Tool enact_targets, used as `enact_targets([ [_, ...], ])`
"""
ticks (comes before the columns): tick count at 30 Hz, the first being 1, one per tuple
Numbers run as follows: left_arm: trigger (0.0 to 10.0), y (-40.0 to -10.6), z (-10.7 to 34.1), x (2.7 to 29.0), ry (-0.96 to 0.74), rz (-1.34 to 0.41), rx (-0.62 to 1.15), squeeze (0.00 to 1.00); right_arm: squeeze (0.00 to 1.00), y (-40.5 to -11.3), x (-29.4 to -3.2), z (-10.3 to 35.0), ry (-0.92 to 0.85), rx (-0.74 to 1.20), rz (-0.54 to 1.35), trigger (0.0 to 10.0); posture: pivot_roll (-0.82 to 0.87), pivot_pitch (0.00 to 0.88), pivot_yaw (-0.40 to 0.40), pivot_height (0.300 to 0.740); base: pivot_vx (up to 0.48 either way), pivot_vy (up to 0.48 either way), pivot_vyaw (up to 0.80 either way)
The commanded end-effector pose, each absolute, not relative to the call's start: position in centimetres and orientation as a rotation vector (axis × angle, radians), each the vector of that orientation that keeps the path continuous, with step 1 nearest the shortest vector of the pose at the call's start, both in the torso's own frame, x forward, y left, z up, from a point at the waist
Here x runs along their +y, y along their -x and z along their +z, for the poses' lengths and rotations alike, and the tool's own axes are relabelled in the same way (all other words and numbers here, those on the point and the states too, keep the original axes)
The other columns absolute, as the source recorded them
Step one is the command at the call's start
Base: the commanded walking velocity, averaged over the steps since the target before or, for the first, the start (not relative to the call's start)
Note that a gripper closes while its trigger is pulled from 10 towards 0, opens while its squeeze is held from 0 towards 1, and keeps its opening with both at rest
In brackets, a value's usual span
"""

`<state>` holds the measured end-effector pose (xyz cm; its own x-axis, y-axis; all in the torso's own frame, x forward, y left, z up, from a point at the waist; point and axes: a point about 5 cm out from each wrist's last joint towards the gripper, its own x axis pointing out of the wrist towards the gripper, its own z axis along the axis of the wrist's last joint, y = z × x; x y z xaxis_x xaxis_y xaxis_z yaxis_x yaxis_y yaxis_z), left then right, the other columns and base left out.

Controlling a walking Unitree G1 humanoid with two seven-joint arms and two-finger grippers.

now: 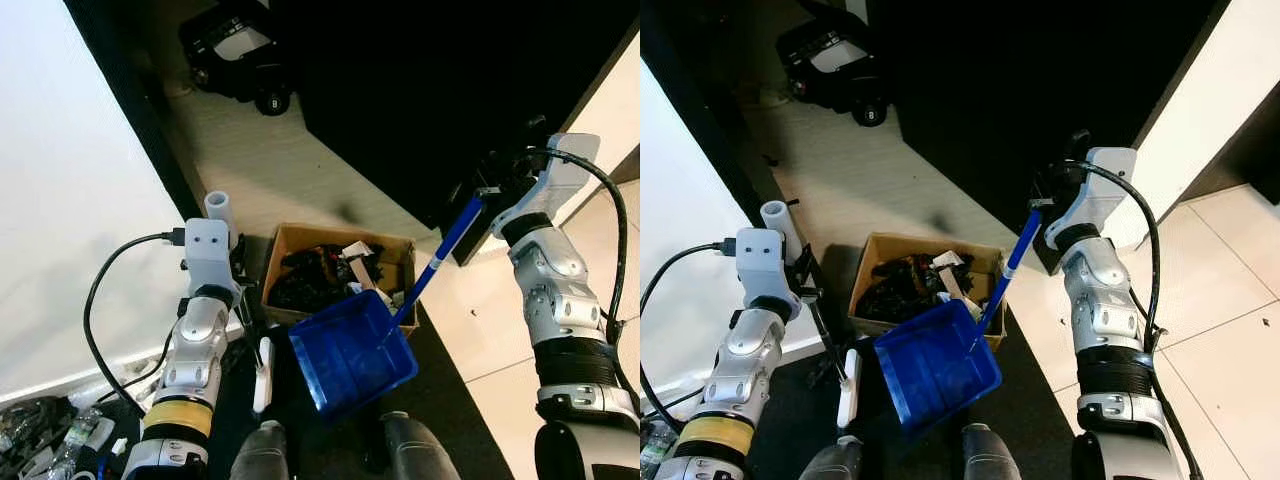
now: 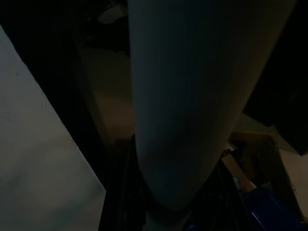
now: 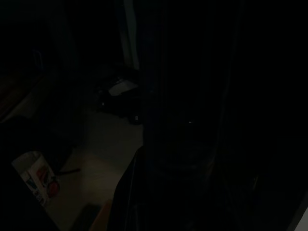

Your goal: Sweep floor

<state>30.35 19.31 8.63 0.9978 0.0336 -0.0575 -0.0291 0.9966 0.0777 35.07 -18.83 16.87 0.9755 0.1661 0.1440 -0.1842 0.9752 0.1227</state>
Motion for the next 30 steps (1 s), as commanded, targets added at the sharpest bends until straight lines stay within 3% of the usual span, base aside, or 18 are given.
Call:
enact_targets([
  [1, 10.0, -30.23, 8.53, 19.16, -0.077, 0.025, 0.064, 0.00, 0.00, -34.34, -17.87, 12.54, -0.170, 0.073, 0.196, 10.0, 0.00, 0.121, -0.022, 0.740, -0.326, 0.000, 0.00],
  [27, 10.0, -30.25, 8.53, 19.16, -0.078, 0.023, 0.065, 0.00, 0.00, -34.26, -17.58, 12.25, -0.170, 0.088, 0.201, 10.0, 0.00, 0.124, -0.019, 0.740, -0.337, 0.000, 0.00],
  [30, 10.0, -30.24, 8.24, 19.31, -0.097, 0.032, 0.091, 0.00, 0.00, -34.27, -17.63, 12.24, -0.170, 0.088, 0.201, 10.0, 0.00, 0.124, -0.020, 0.740, 0.000, 0.000, 0.00],
])
